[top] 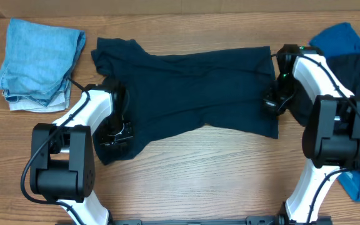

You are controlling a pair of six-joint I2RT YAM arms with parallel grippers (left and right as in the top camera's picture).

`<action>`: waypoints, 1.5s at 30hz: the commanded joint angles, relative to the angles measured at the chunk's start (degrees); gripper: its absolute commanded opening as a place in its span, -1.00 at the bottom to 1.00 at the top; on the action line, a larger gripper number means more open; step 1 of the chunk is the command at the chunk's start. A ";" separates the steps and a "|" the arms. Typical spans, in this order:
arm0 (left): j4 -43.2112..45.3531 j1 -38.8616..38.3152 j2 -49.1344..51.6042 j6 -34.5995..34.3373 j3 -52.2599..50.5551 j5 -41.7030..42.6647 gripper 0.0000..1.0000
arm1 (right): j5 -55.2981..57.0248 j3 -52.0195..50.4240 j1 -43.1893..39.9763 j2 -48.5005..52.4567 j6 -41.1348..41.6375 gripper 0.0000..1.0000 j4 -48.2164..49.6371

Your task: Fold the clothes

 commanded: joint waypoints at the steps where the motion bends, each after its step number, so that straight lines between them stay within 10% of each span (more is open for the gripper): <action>1: 0.20 0.00 0.81 -1.22 -0.24 0.22 -0.88 | 0.15 -3.21 1.64 -1.29 2.27 -0.92 3.37; 27: -15.23 0.00 0.79 -6.84 5.40 -11.41 -0.86 | 14.27 -15.43 0.90 -1.29 10.51 -0.92 -0.07; 29: -20.17 0.00 0.79 -6.82 13.27 -11.41 -0.83 | 14.12 -11.19 1.07 -1.29 10.51 -0.51 -3.34; 34: -28.02 0.07 0.79 -6.12 33.33 -12.41 -0.46 | 10.97 1.07 1.11 -1.29 9.33 -0.05 -11.06; 38: -22.43 0.11 0.79 -3.28 44.09 -12.35 0.71 | 1.73 12.41 1.11 -1.29 3.26 0.05 -12.22; 45: -3.37 0.11 6.08 3.37 43.82 -7.02 0.13 | -0.31 24.44 1.14 -1.27 -2.19 -0.24 -0.35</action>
